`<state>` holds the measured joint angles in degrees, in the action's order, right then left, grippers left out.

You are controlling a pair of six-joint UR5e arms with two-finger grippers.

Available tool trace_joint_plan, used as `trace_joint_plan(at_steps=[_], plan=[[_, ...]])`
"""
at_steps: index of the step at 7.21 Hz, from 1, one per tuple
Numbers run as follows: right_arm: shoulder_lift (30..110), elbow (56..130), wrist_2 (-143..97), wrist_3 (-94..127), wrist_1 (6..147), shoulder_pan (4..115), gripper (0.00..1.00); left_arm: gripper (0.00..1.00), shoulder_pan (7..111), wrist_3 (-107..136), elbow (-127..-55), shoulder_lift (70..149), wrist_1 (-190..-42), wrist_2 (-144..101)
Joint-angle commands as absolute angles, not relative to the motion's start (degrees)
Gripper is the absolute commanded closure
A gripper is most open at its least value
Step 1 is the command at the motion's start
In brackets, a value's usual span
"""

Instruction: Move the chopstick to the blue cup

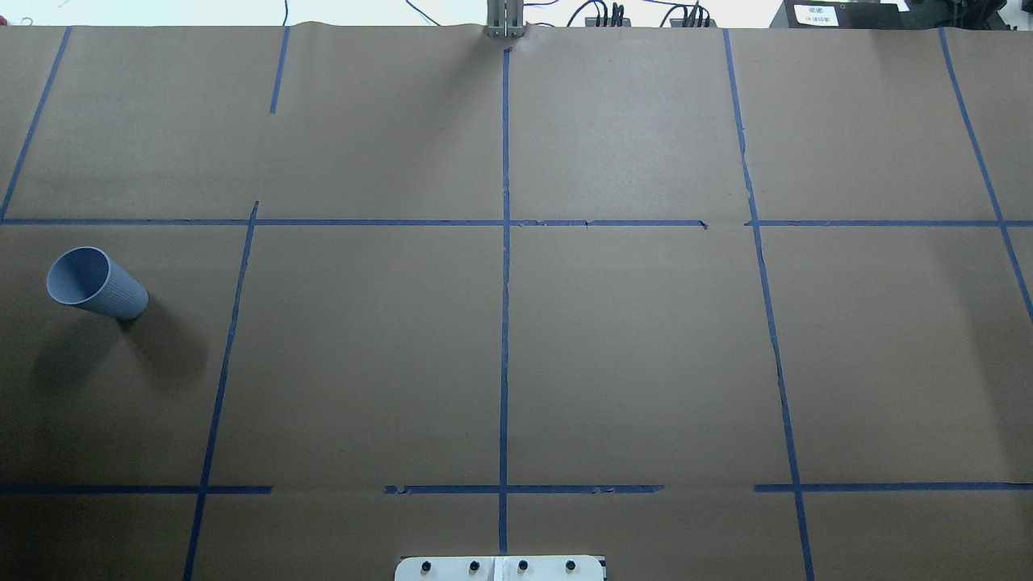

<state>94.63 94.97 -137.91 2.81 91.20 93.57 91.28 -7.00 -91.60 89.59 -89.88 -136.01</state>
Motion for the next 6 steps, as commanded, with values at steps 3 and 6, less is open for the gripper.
trace_joint_plan(at_steps=[3, 6], plan=[[94.22, 95.45, -138.08, 3.08, 91.14, 93.6, 0.0, 0.0, 76.33, 21.62, -97.82, 90.0, -108.56, -135.88], [93.96, 95.45, -138.08, 3.08, 91.23, 93.52, 0.0, 0.0, 66.04, 34.62, -96.78, 90.09, -114.78, -134.57]])
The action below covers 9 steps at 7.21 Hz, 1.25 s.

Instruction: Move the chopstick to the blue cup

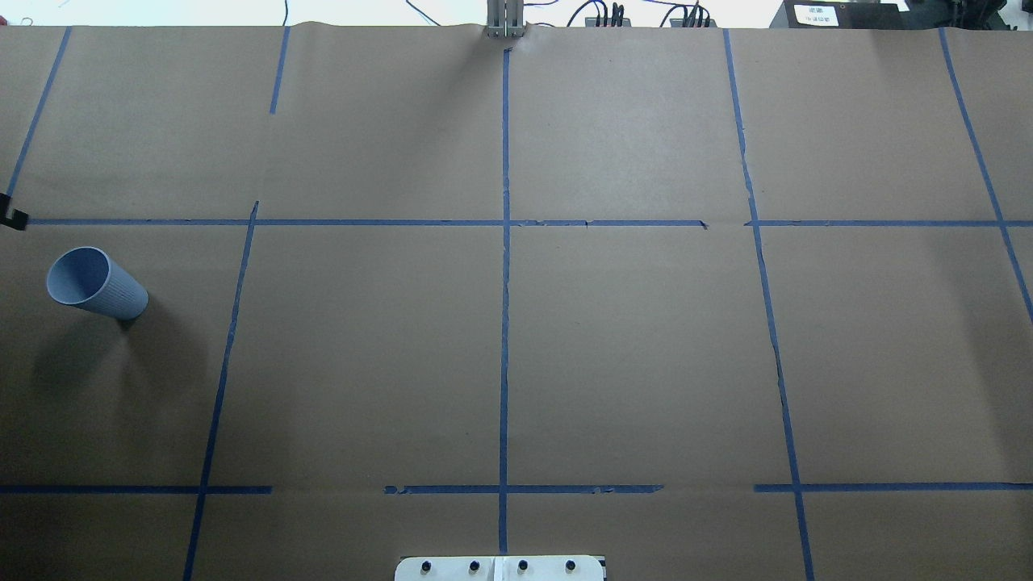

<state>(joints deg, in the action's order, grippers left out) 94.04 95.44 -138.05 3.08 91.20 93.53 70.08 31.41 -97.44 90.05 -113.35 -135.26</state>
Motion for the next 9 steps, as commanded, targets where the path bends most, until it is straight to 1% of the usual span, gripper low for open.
trace_joint_plan(at_steps=[1, 3, 4, 5, 6, 7, 9], plan=[[93.87, 95.54, -138.08, 3.08, 91.14, 93.52, 0.0, 0.0, 63.57, 34.54, -95.98, 90.09, -114.87, -131.6], [93.87, 95.45, -138.08, 3.08, 91.23, 93.6, 0.0, 0.0, 62.84, 34.63, -95.36, 90.09, -114.96, -131.57], [93.87, 95.54, -138.08, 3.08, 91.23, 93.6, 0.0, 0.09, 62.32, 34.89, -95.36, 90.0, -114.79, -131.57], [93.87, 95.54, -138.08, 3.08, 91.23, 93.6, 0.0, 0.52, 62.31, 35.07, -95.01, 90.0, -114.7, -131.57], [93.87, 95.89, -138.16, 3.08, 91.23, 93.6, 0.0, 0.8, 62.05, 35.16, -94.92, 90.09, -114.61, -131.57], [93.87, 96.06, -138.34, 3.16, 91.23, 93.6, 0.0, 0.93, 61.7, 35.16, -94.92, 90.26, -114.35, -131.75], [92.81, 96.33, -138.25, 3.08, 91.23, 93.52, 0.0, 1.0, 61.7, 35.24, -95.53, 90.44, -113.91, -132.36]])
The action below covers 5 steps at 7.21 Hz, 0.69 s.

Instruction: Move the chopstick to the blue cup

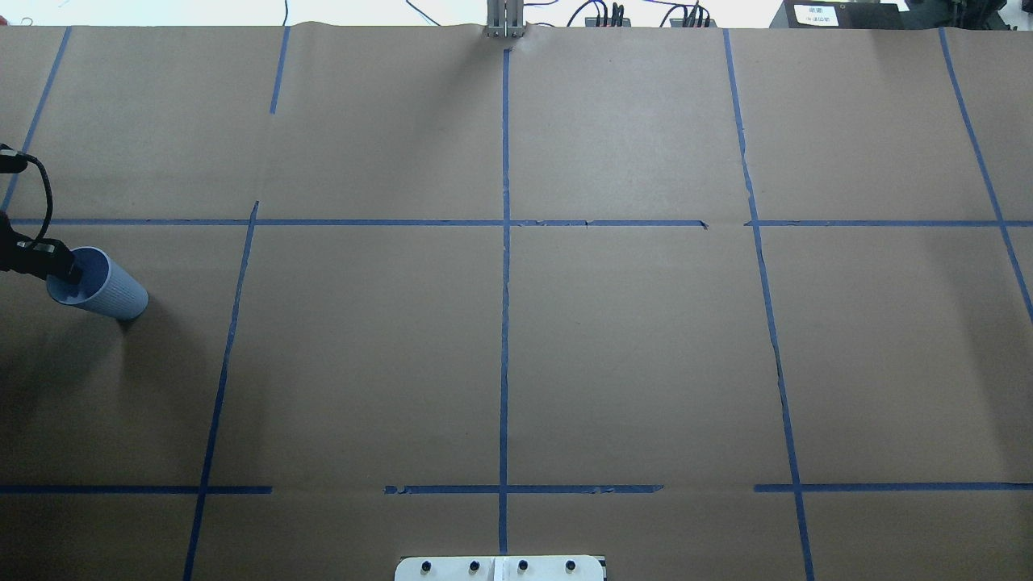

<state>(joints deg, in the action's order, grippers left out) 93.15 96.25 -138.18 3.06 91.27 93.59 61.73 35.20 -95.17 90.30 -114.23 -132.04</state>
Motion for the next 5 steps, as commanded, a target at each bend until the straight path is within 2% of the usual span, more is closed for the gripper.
trace_joint_plan(at_steps=[1, 2, 3, 4, 5], plan=[[92.73, 96.24, -138.25, 3.25, 91.23, 93.52, 0.0, 1.0, 61.96, 36.72, -96.67, 93.14, -110.86, -136.37], [92.72, 96.41, -138.25, 3.25, 91.23, 93.6, 0.0, 1.0, 62.4, 37.35, -100.6, 98.38, -100.13, -137.71], [93.07, 96.07, -138.25, 3.43, 91.32, 93.6, 0.0, 1.0, 62.32, 39.44, -103.51, 107.14, -87.75, -137.38], [93.25, 96.33, -138.6, 3.86, 91.32, 93.6, 0.0, 1.0, 60.31, 46.86, -104.06, 114.27, -83.97, -137.29], [93.25, 96.33, -139.39, 3.87, 91.32, 93.6, 0.0, 1.0, 52.98, 56.94, -103.71, 118.96, -84.2, -134.5]])
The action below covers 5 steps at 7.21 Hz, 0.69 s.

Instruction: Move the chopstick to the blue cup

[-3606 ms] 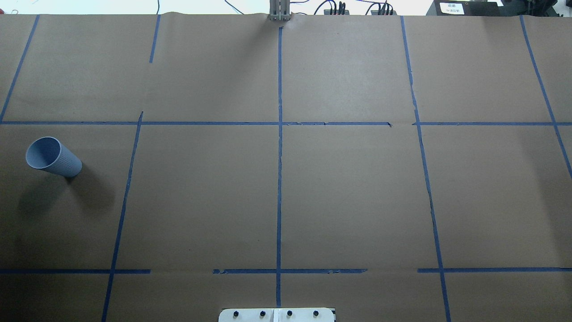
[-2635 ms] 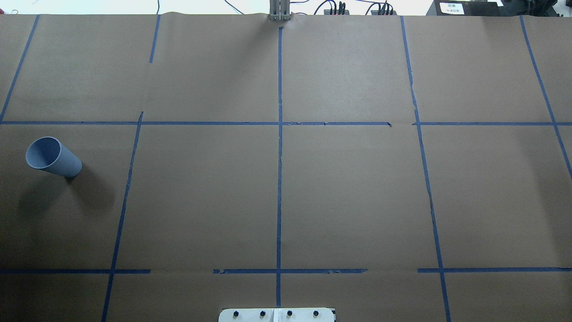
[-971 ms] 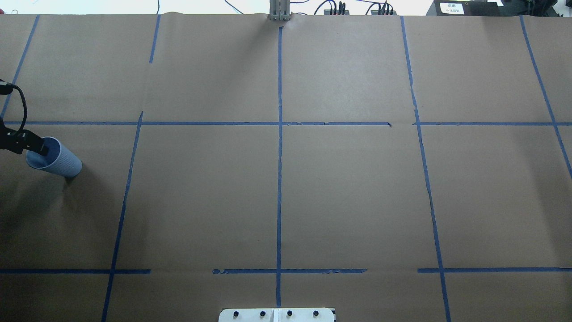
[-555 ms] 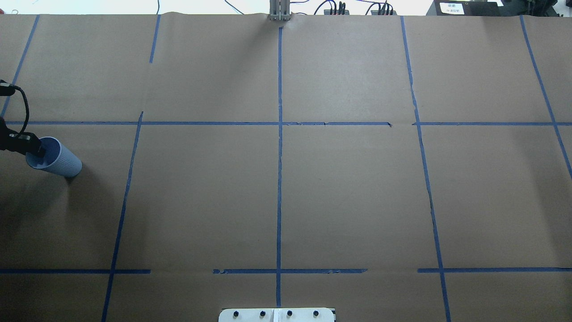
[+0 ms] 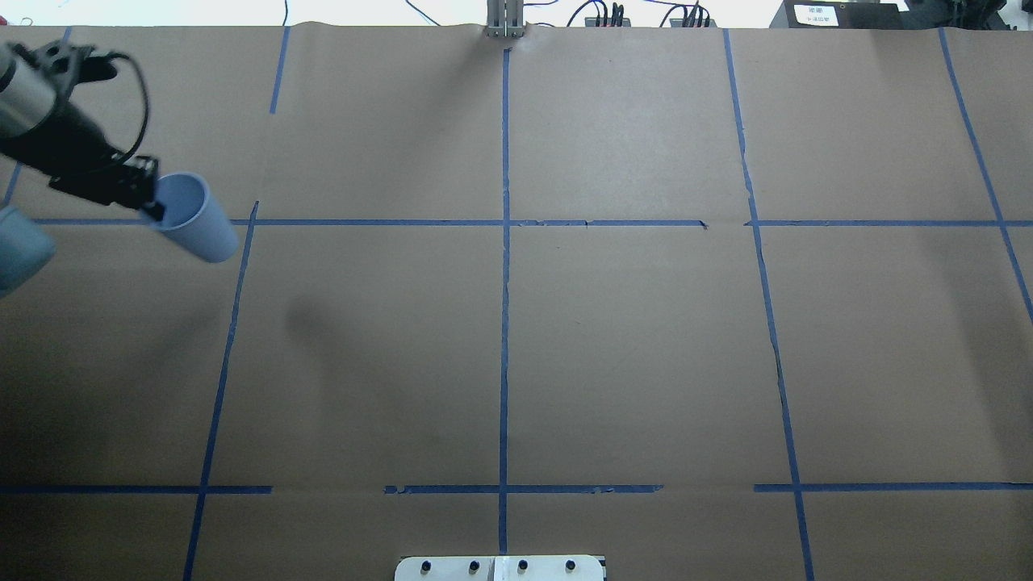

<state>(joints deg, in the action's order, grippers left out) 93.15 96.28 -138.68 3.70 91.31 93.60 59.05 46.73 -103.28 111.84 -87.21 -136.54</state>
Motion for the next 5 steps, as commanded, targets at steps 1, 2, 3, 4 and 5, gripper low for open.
trace_joint_plan(at_steps=[1, 2, 3, 4, 5], plan=[[93.08, 96.5, -139.39, 4.22, 91.23, 93.6, 0.0, 1.0, 44.12, 66.35, -102.84, 125.18, -84.46, -127.25], [92.9, 96.24, -139.31, 4.13, 91.23, 93.6, 0.0, 1.0, 40.29, 71.23, -102.75, 128.29, -84.46, -125.26], [92.81, 96.33, -139.22, 4.13, 91.23, 93.6, 0.0, 1.0, 37.73, 72.15, -102.74, 129.97, -85.51, -122.98], [92.73, 96.33, -139.31, 4.13, 91.23, 93.6, 0.0, 1.0, 33.62, 74.33, -100.74, 130.95, -87.43, -118.35], [92.72, 96.24, -139.31, 4.13, 91.23, 93.6, 0.0, 1.0, 32.1, 75.14, -96.89, 131.13, -92.32, -116.3]])
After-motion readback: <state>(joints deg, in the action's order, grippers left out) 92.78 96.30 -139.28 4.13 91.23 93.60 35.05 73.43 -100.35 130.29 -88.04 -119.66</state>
